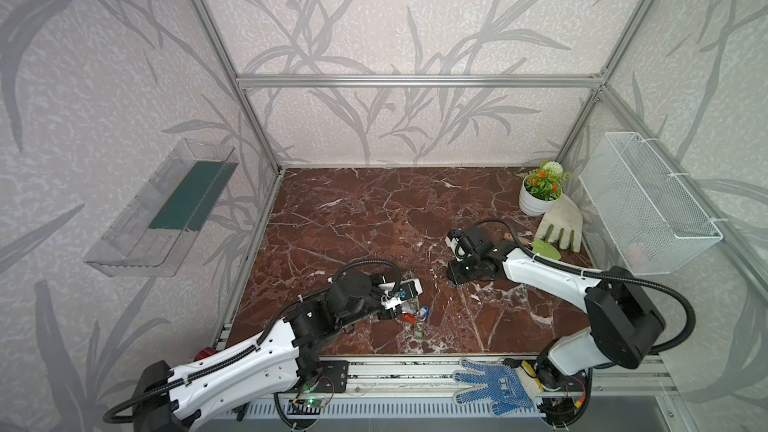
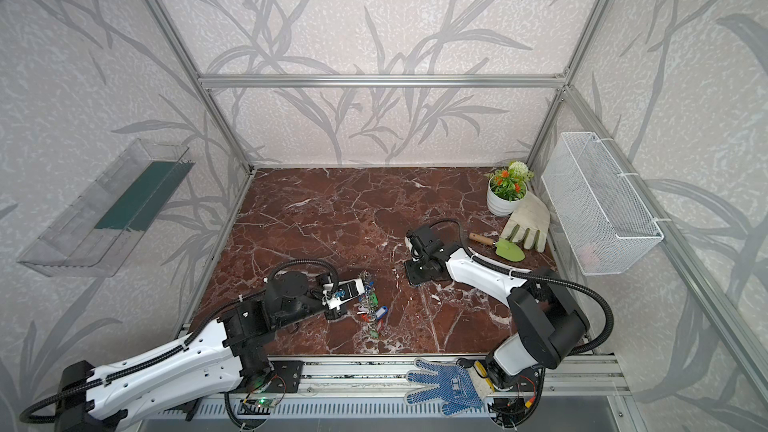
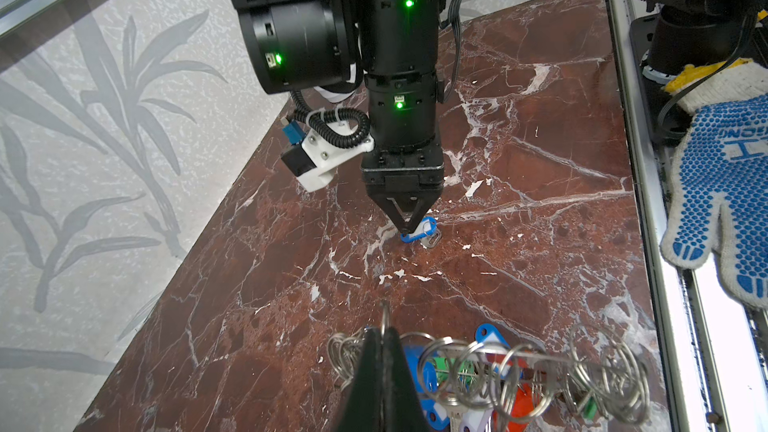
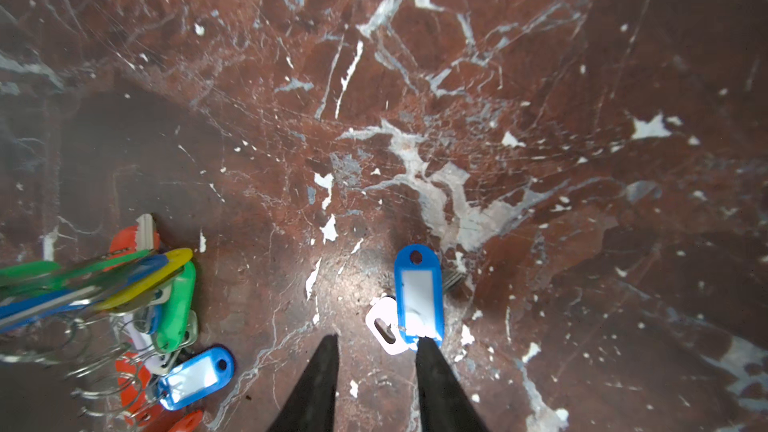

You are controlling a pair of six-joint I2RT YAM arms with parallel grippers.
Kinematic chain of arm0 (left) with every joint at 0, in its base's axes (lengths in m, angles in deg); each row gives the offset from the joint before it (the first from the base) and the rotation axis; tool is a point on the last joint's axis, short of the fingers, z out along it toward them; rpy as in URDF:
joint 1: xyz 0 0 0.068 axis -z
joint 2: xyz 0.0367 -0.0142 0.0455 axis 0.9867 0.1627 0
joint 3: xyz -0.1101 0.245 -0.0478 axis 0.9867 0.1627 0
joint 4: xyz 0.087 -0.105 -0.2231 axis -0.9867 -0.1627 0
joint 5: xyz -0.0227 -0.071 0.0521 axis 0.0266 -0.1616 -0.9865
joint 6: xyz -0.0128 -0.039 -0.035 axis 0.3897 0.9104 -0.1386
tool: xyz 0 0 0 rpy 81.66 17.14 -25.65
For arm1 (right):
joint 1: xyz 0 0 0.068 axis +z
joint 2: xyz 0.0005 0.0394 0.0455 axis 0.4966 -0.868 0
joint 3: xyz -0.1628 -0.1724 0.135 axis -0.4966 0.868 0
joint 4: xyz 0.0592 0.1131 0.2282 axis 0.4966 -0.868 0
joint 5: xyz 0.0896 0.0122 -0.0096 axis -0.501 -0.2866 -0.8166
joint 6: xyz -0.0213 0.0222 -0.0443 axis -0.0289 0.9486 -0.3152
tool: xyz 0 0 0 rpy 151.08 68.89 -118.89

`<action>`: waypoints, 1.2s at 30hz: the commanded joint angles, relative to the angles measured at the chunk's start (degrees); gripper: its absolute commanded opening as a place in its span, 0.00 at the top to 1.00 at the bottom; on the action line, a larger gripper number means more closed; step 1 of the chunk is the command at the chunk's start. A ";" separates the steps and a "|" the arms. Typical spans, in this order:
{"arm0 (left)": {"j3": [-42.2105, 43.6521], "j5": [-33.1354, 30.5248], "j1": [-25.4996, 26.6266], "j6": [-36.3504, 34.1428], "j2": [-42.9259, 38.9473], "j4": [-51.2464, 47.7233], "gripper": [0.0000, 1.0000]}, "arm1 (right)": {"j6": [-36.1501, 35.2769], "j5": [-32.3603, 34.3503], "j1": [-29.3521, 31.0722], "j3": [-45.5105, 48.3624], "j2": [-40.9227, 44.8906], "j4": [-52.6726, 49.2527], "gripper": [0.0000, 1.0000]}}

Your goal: Put the keys on the keyring

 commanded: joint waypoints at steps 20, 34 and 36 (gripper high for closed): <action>-1.68 1.51 0.29 0.21 -2.14 3.19 1.00 | 10.83 11.84 4.03 -7.55 -10.50 -9.51 0.44; -1.72 1.64 0.29 0.32 -2.27 3.17 1.00 | 11.21 13.34 4.85 -5.39 -6.13 -10.35 0.72; -1.76 1.71 0.29 0.31 -2.27 3.10 1.00 | 10.49 13.56 4.85 -5.11 -5.63 -10.52 0.76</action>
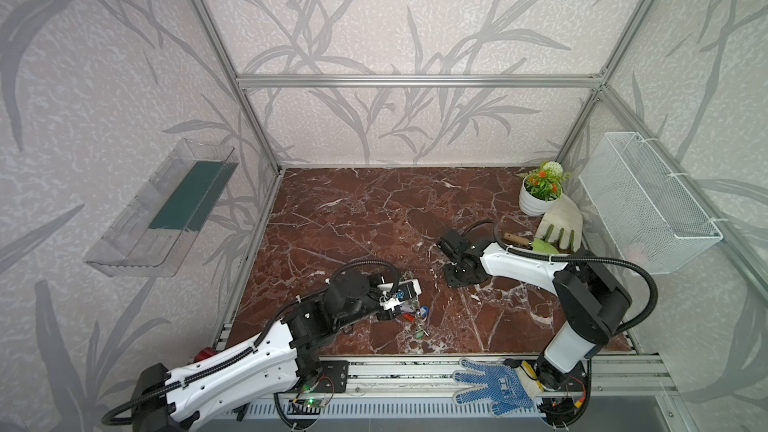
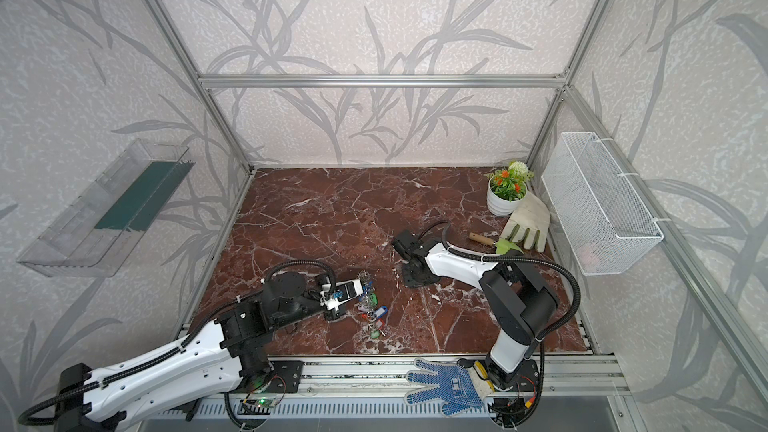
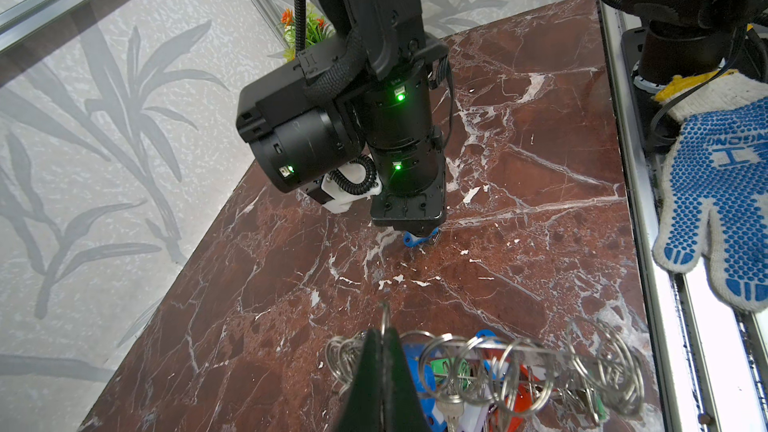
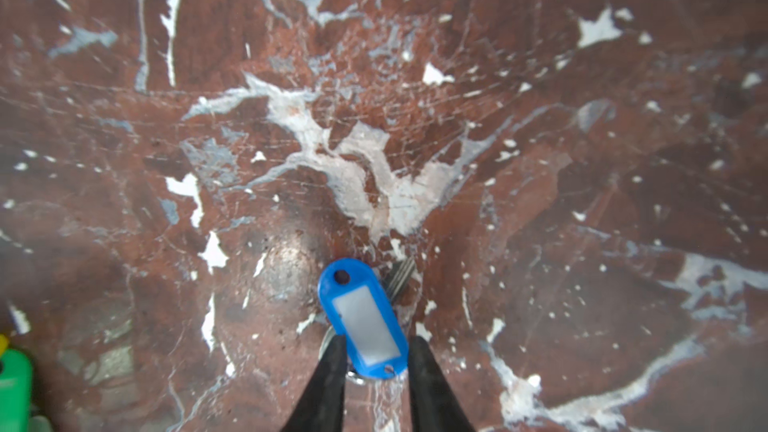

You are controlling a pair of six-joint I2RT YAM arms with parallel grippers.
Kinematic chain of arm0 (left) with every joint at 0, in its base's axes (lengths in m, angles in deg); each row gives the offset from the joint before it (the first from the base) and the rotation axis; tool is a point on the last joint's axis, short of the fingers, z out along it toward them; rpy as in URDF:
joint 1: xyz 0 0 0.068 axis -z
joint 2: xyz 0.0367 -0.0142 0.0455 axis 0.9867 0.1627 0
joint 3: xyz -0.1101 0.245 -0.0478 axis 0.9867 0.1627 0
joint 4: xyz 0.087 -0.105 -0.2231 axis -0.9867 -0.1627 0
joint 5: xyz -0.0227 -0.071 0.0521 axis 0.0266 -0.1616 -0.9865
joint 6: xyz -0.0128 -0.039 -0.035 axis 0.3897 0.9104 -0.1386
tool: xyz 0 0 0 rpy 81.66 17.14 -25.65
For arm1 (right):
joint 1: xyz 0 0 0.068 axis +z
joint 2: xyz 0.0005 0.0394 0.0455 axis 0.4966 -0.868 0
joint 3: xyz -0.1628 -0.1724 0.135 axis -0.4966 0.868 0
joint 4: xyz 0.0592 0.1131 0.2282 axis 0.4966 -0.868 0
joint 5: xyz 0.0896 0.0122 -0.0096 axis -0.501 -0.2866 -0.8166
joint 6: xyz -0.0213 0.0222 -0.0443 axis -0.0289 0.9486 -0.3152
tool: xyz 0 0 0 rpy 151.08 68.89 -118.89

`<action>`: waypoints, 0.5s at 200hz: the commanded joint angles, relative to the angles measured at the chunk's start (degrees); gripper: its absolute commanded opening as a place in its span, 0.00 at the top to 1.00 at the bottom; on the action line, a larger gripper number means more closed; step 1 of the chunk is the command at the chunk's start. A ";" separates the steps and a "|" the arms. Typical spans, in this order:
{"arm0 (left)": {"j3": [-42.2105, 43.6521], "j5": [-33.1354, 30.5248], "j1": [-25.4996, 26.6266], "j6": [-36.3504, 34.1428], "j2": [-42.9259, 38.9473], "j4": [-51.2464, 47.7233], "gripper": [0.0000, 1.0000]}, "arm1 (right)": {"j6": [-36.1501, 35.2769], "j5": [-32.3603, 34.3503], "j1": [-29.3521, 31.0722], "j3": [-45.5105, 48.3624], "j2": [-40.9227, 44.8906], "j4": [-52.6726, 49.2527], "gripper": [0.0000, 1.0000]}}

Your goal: Put the keys on the keyring

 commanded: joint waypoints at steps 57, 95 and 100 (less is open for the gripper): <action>-1.78 0.92 0.29 0.26 -0.91 3.06 1.00 | -4.38 3.08 -0.26 0.37 3.87 -5.83 0.85; -1.77 0.99 0.29 0.19 -0.67 2.89 1.00 | -5.06 -1.16 -0.62 -0.47 4.62 -4.27 0.75; -1.77 0.96 0.35 0.17 -0.67 2.88 1.00 | -5.70 -2.44 -0.68 -0.49 4.44 -3.48 0.74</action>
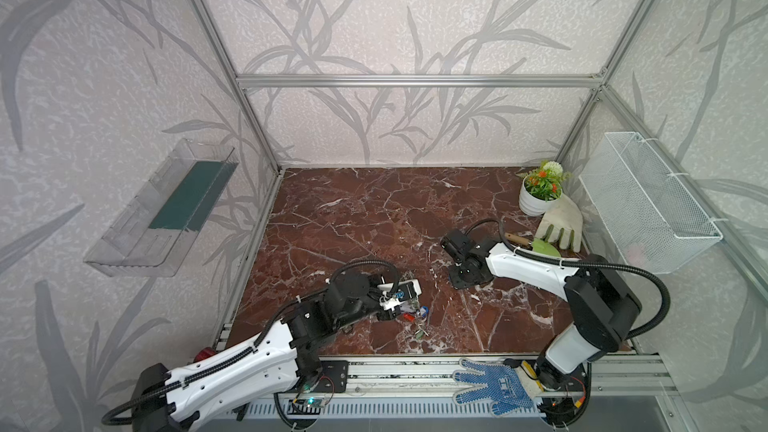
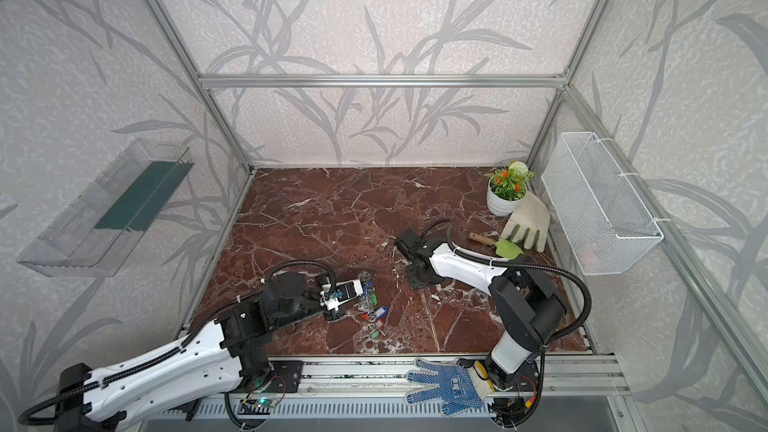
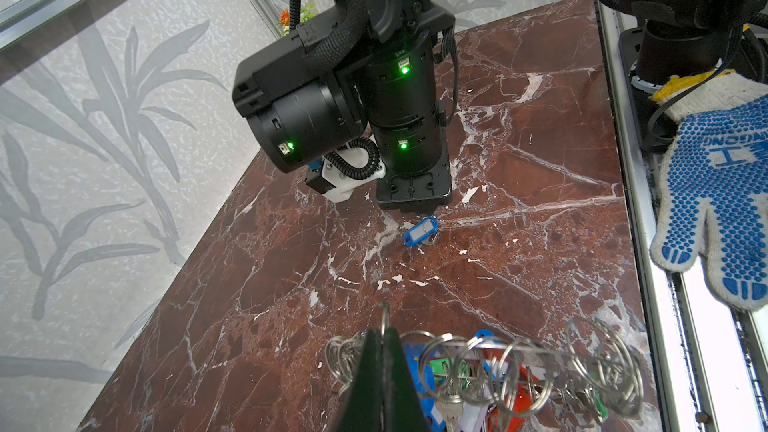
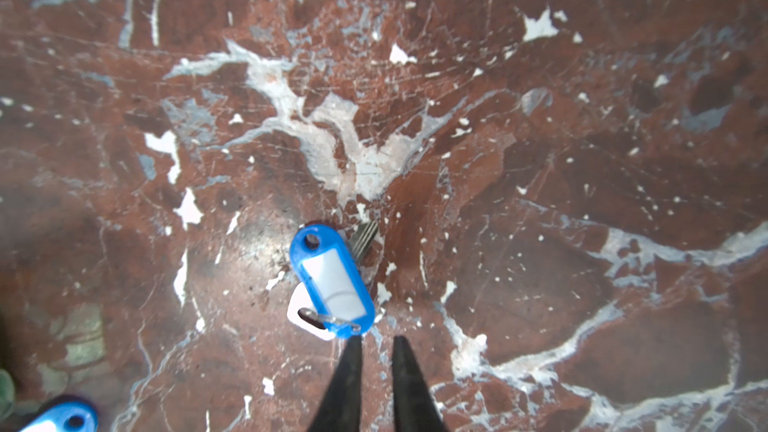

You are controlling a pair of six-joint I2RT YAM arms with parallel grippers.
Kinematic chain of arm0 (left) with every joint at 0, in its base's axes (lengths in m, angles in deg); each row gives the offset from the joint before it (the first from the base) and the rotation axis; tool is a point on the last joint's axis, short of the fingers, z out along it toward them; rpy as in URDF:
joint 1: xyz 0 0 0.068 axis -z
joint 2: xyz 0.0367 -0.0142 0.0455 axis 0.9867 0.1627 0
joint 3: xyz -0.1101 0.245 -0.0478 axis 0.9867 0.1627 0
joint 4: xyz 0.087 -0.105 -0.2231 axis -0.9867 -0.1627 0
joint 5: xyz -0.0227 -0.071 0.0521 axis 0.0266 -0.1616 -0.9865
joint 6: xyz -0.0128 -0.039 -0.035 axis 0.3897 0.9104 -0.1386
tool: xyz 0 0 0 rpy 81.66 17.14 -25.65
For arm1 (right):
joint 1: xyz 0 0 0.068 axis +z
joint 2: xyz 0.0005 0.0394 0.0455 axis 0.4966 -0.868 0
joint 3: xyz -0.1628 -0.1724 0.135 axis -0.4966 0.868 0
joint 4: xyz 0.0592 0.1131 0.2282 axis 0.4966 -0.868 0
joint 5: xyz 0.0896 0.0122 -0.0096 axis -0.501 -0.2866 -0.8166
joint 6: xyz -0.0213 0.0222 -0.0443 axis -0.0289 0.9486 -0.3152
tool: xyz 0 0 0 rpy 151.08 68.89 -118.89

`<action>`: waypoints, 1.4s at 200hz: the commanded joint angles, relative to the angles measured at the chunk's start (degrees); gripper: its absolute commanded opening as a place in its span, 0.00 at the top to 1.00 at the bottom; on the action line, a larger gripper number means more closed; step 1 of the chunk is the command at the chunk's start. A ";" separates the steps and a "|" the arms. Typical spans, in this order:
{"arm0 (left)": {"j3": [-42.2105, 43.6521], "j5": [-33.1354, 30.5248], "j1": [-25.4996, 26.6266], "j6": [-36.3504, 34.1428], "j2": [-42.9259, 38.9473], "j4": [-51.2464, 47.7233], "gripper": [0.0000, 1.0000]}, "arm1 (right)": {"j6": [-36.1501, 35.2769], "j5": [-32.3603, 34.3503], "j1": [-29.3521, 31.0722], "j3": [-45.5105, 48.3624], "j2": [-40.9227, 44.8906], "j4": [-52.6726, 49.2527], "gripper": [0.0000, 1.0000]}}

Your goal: Put the keys on the keyring

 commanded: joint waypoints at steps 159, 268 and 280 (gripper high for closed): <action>-1.77 0.84 0.38 0.26 -0.70 2.73 1.00 | -8.59 -25.41 -9.53 3.14 -3.53 9.57 0.58; -1.85 1.03 0.59 0.34 -0.60 2.66 1.00 | -8.15 -25.79 -9.61 5.64 0.81 9.33 0.68; -1.86 0.99 0.66 0.34 -0.61 2.57 1.00 | -8.15 -25.98 -9.50 5.77 1.36 9.38 0.69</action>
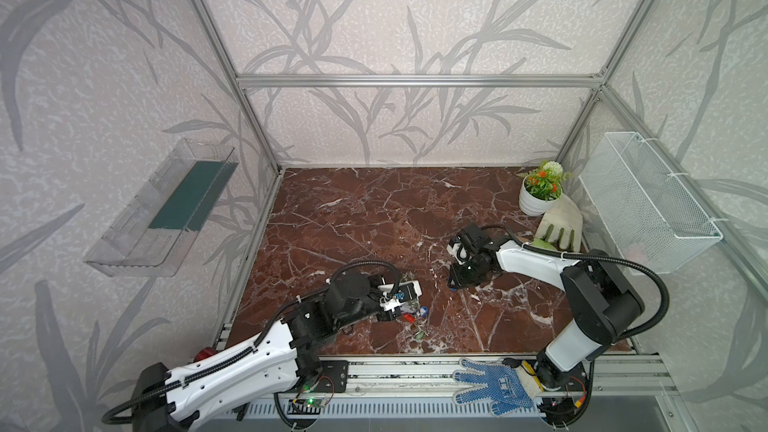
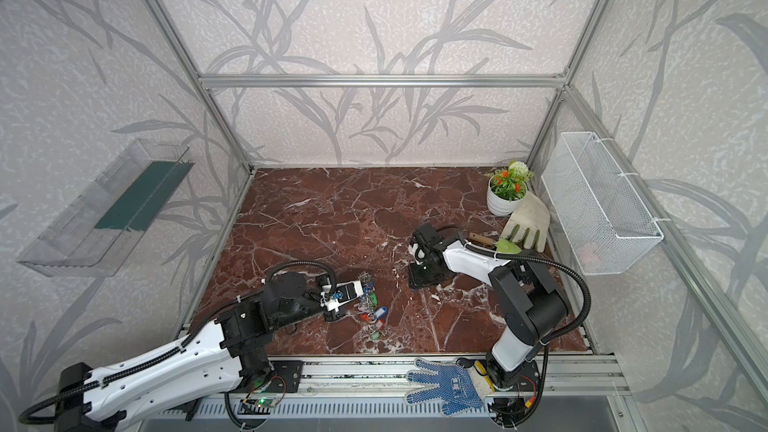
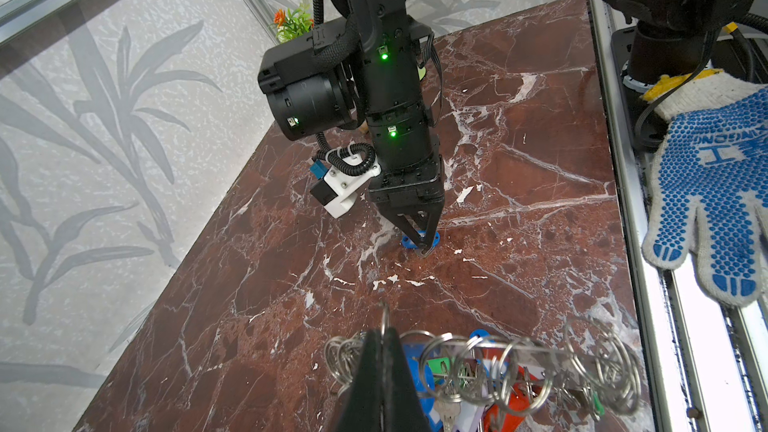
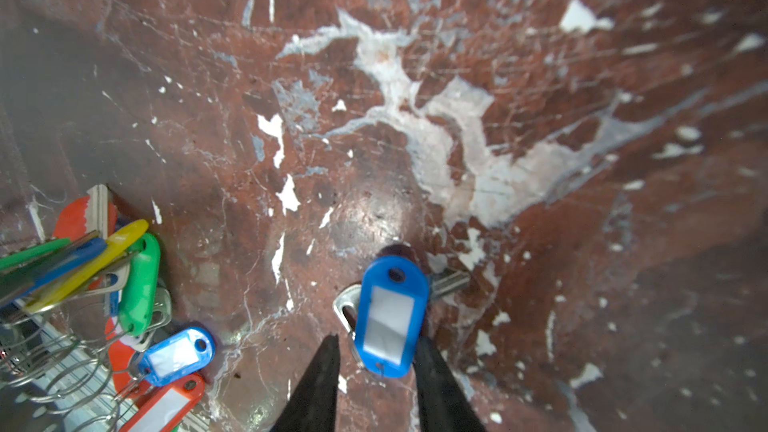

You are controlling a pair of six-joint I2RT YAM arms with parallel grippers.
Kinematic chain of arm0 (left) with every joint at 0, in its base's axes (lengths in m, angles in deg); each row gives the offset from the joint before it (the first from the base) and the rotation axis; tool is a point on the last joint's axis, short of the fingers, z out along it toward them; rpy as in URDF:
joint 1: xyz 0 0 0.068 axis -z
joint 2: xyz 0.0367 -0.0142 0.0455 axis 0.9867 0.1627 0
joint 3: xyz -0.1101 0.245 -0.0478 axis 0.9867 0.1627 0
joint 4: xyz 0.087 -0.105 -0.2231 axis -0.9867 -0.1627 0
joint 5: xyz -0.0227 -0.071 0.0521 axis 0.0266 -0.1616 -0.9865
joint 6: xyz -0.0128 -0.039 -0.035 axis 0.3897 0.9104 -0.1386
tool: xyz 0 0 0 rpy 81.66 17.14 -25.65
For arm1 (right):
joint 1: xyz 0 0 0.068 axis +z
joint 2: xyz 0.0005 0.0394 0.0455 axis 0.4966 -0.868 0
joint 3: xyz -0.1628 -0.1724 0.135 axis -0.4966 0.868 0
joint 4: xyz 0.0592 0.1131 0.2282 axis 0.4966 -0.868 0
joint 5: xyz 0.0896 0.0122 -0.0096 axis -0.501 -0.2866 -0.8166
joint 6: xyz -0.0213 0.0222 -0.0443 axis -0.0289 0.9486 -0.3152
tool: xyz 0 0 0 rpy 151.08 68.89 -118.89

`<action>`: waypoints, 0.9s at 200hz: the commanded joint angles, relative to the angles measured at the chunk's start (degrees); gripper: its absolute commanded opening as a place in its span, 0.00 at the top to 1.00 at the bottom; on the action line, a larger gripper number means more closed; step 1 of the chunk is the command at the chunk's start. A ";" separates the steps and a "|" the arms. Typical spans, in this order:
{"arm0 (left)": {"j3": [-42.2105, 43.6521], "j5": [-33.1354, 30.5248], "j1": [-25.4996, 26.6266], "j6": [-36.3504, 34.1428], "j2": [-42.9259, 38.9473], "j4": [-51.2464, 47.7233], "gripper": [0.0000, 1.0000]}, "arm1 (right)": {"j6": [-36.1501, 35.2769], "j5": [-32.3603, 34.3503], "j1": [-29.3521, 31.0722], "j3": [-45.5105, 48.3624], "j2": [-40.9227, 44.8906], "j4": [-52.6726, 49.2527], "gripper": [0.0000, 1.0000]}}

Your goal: Put the keys on the keyring

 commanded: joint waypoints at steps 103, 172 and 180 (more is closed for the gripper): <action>-1.85 0.74 0.40 0.26 -0.44 2.86 1.00 | -0.37 -1.78 0.18 0.43 1.88 1.56 0.73; -1.85 0.82 0.42 0.32 -0.38 2.82 1.00 | -0.55 -2.79 0.64 0.95 0.39 2.40 0.80; -1.85 0.77 0.42 0.33 -0.34 2.86 1.00 | -0.59 -2.75 0.59 1.03 0.48 2.44 0.81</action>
